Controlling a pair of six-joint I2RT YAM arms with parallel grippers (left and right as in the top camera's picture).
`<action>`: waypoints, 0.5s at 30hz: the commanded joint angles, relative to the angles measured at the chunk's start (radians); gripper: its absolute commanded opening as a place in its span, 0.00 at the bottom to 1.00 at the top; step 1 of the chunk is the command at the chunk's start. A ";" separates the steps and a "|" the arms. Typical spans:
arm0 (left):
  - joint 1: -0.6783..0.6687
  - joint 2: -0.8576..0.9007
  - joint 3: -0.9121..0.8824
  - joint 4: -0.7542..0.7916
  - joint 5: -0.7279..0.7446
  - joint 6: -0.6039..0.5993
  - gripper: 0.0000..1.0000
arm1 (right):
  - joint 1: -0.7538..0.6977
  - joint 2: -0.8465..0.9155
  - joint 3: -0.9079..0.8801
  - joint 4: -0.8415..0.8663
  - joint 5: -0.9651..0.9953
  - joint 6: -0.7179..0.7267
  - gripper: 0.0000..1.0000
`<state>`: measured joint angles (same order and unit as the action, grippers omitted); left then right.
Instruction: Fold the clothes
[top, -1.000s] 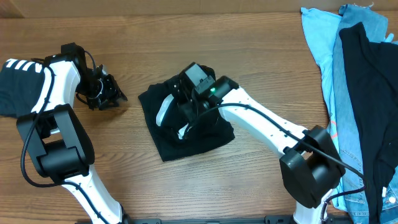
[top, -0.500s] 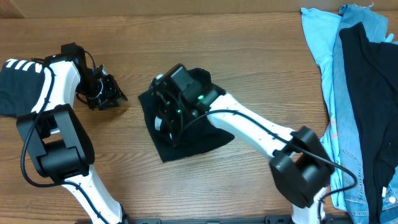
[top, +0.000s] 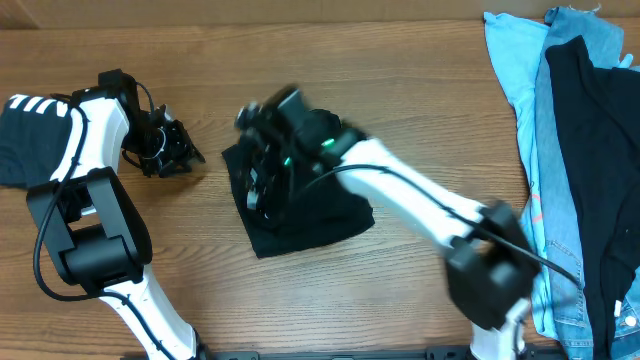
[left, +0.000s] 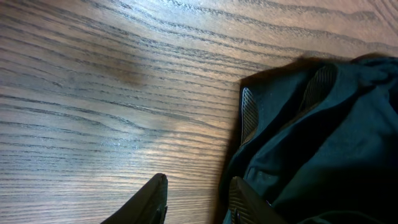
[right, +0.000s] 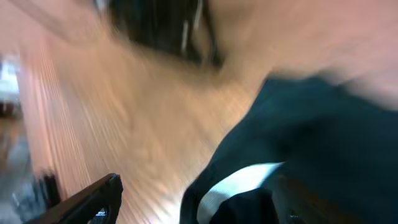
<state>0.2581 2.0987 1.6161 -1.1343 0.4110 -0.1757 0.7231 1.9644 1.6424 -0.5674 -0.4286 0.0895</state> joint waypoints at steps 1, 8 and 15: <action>0.010 0.013 0.018 -0.003 -0.004 0.019 0.37 | -0.130 -0.145 0.048 -0.006 0.087 0.261 0.82; 0.010 0.013 0.018 -0.003 -0.003 0.019 0.37 | -0.222 0.121 -0.061 0.167 -0.307 0.486 0.84; 0.010 0.013 0.018 -0.006 -0.003 0.019 0.37 | -0.161 0.397 -0.061 0.164 -0.454 0.400 0.85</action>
<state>0.2581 2.0987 1.6161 -1.1374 0.4107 -0.1757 0.5266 2.3001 1.5974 -0.3599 -0.8295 0.5442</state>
